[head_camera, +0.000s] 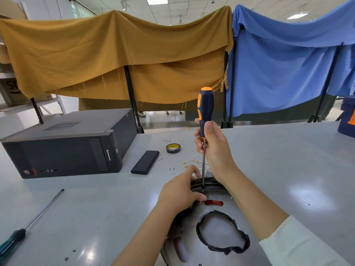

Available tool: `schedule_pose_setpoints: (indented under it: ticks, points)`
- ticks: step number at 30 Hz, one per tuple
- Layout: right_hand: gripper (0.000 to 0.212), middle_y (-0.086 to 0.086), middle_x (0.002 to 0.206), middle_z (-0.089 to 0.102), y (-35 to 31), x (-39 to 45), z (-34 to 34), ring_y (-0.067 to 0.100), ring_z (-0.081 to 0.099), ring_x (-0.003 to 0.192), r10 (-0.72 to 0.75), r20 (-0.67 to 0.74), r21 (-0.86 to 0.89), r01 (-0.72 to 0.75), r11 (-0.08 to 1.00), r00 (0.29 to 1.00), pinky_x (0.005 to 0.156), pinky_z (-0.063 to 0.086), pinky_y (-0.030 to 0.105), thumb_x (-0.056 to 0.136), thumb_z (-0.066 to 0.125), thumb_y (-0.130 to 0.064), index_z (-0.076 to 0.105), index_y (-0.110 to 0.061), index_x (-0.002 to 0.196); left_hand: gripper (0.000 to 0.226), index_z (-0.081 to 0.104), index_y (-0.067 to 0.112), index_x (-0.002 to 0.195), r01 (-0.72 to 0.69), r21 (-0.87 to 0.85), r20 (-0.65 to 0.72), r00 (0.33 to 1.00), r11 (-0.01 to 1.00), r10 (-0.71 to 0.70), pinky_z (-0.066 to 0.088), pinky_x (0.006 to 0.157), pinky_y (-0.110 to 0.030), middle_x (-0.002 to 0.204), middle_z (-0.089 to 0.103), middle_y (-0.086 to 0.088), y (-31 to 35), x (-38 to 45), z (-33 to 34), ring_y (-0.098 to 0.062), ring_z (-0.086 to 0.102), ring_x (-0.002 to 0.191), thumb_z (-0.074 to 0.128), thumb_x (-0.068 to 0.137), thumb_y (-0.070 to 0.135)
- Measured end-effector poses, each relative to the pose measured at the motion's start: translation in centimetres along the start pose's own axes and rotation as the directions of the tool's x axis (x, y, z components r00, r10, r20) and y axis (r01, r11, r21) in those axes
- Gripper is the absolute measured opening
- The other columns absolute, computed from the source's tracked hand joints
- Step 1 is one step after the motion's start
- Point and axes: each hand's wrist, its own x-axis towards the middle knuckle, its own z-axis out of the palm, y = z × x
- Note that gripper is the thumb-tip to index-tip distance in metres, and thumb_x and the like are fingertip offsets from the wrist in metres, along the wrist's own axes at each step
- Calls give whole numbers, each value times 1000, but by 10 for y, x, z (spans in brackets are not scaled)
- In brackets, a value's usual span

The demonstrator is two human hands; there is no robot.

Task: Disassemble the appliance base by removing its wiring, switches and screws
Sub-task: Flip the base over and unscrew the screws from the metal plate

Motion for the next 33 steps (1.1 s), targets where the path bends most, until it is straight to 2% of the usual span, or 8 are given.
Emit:
schedule_pose_setpoints:
  ticks: [9,13,17,21,25,27,29,33]
  points:
    - [31,0,76,50,-14,2,-2,7,37,55,17,-31,123,-13,992,999,47,26,20,102,31,-29,57,-14,111,42,44,49,99,-13,-2,-7,1000,1000,13,35,72,-23,113,54,22,-1,-1,-1,-6,52,100,73,69,45]
    - [35,-2,74,51,-23,2,-3,8,37,55,13,-29,137,-9,991,999,47,26,21,103,31,-28,54,-5,115,36,49,54,101,5,-45,-15,1000,999,-6,36,69,-18,106,60,24,-1,-1,1,-3,54,97,68,71,49]
    - [32,-3,73,52,-27,0,-5,7,39,54,2,-31,176,3,984,1000,47,27,21,102,31,-30,57,-13,110,30,56,54,98,5,-56,-23,1000,998,-6,34,67,-12,104,61,28,0,0,0,1,55,97,67,70,53]
    - [32,-3,73,52,-25,-1,-7,6,38,54,23,-46,198,-13,980,999,47,27,21,102,31,-30,56,-12,110,9,60,51,74,20,-73,-16,1000,997,-21,38,65,-18,88,63,25,1,1,0,1,57,86,67,71,55]
    - [31,-4,71,54,-24,-1,-8,7,41,56,26,-51,194,-15,981,998,49,31,21,99,38,-34,57,-12,109,12,58,48,66,12,-63,-15,1000,998,-13,41,63,-19,84,64,21,-1,2,1,0,57,81,65,74,52]
    - [28,-5,70,55,-26,-1,-12,8,47,58,32,-58,103,-26,994,998,53,40,22,94,50,-36,57,-11,104,11,58,48,67,12,-59,-11,1000,998,-13,41,65,-19,87,65,21,-1,2,1,-1,58,83,65,76,50]
    - [20,-3,73,56,-32,-1,-19,7,52,63,31,-87,-166,-45,985,996,64,46,27,90,60,-32,60,-13,96,10,58,48,69,10,-52,-13,1000,999,-11,41,66,-20,88,65,20,-3,3,2,-2,58,84,63,78,49]
    - [34,-18,54,54,-54,1,-38,-3,50,53,31,-4,-715,-25,698,1000,58,38,17,89,55,-48,66,-19,74,7,60,44,75,12,-49,-14,1000,999,-12,42,67,-20,90,65,20,-3,5,2,-4,59,84,60,80,48]
